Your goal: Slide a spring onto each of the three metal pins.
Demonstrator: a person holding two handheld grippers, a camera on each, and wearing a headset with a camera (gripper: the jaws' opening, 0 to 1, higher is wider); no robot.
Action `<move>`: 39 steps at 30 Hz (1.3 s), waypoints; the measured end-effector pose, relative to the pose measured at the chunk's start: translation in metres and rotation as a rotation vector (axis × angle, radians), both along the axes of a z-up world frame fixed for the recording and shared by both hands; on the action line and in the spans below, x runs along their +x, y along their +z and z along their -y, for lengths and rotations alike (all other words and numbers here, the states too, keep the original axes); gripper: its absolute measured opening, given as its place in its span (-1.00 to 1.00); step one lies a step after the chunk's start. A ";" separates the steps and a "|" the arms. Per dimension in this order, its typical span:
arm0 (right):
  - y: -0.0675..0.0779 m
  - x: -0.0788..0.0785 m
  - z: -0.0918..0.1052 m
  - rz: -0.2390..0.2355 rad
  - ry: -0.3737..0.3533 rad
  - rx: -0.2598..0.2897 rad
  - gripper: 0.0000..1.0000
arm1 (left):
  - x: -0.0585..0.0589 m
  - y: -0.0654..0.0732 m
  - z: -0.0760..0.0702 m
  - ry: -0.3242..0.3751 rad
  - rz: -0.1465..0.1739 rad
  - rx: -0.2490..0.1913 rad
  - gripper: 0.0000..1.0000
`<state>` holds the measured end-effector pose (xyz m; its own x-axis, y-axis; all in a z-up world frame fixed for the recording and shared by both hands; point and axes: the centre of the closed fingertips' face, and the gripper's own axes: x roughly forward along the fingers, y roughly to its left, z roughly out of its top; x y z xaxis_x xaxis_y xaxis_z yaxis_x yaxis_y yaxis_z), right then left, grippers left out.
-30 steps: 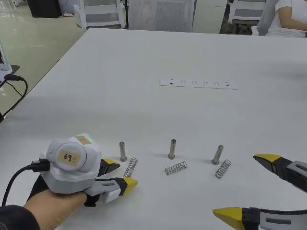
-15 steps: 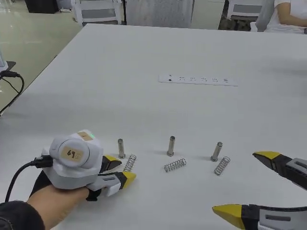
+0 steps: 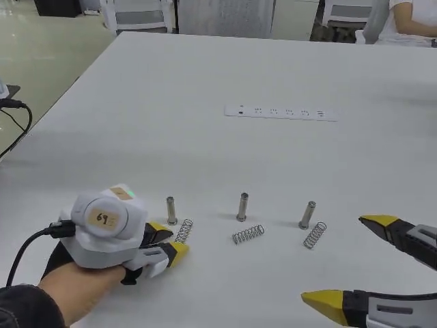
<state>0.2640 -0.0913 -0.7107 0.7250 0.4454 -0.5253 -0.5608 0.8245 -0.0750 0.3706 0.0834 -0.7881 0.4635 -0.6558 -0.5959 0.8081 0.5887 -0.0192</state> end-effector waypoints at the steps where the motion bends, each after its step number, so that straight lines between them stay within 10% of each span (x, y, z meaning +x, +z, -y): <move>1: 0.000 0.000 0.000 0.000 0.000 -0.001 0.71 | 0.000 0.000 -0.001 0.000 0.002 0.003 -0.78; 39: -0.002 0.000 -0.002 -0.008 0.008 0.000 0.70 | 0.003 -0.002 -0.007 0.008 0.021 0.025 -0.94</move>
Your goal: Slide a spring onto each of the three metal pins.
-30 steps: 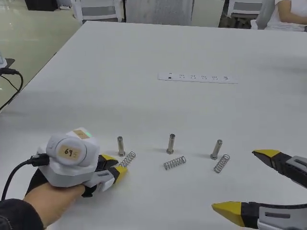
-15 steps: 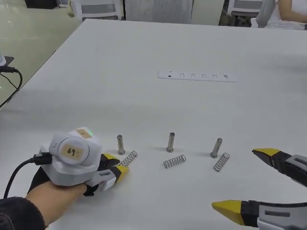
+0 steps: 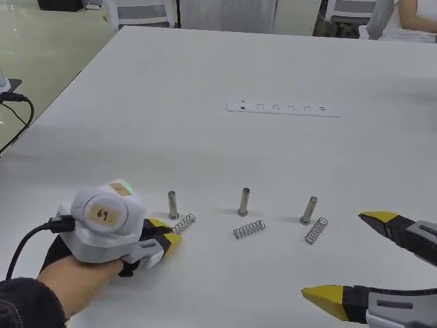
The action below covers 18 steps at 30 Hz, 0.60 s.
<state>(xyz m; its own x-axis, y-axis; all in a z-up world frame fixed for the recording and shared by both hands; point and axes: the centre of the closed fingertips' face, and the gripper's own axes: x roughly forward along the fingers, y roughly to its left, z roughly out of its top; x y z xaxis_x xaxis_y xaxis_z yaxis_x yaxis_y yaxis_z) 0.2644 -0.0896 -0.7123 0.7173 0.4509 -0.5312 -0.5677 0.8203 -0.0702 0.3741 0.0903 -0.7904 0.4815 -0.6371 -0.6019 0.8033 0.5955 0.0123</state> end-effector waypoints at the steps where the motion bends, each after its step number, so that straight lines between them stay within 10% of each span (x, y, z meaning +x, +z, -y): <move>1: 0.000 0.000 0.000 -0.001 0.001 0.000 0.70 | 0.000 0.000 0.000 0.000 0.000 -0.001 -0.95; 18: 0.000 0.000 -0.002 0.001 0.008 -0.003 0.70 | -0.011 0.001 -0.003 -0.020 -0.016 -0.021 -0.96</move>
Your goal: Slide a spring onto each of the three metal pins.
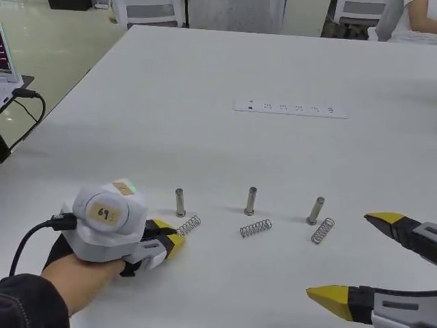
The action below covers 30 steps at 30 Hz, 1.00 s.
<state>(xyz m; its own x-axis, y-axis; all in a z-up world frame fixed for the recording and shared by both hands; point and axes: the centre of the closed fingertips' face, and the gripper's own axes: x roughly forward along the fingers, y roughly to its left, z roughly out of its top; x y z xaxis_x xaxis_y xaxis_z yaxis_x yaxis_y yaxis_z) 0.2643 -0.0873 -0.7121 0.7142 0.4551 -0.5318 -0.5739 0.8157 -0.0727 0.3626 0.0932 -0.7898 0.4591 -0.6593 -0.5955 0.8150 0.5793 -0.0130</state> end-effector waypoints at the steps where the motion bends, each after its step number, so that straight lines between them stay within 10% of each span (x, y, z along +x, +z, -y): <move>1: 0.000 0.000 0.000 0.000 0.000 0.001 0.70 | 0.000 0.000 0.000 -0.001 -0.001 0.000 -0.96; 30: 0.014 -0.004 -0.008 0.030 0.014 0.006 0.61 | -0.030 0.038 -0.005 -0.037 0.020 -0.099 -0.96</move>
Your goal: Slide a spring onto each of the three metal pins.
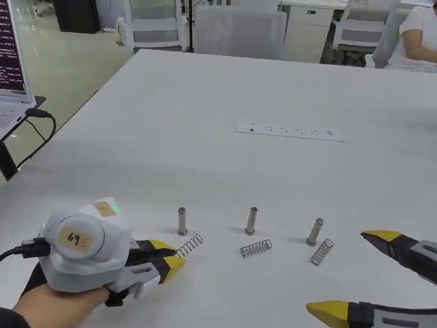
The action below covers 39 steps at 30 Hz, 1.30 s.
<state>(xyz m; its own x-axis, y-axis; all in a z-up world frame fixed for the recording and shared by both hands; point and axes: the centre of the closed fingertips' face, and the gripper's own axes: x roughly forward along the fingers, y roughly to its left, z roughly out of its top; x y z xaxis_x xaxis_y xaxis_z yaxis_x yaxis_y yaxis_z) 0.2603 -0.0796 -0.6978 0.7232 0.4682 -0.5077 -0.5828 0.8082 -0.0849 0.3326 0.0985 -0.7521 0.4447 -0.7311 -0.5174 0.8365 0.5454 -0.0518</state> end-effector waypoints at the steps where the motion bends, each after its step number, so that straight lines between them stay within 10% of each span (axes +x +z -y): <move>1: 0.001 0.000 -0.001 0.004 0.003 0.000 0.60 | -0.001 0.001 -0.001 -0.002 0.002 -0.002 -0.96; 39: 0.044 0.011 -0.056 0.038 0.205 0.047 -0.18 | -0.025 0.046 -0.002 -0.079 0.073 -0.101 -0.96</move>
<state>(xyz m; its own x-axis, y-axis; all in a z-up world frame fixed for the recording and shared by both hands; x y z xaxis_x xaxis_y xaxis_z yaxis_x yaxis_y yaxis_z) 0.2714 -0.0233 -0.6543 0.6285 0.6298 -0.4565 -0.7324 0.6768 -0.0747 0.3077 0.1007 -0.7057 0.4170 -0.8121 -0.4082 0.8803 0.4726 -0.0408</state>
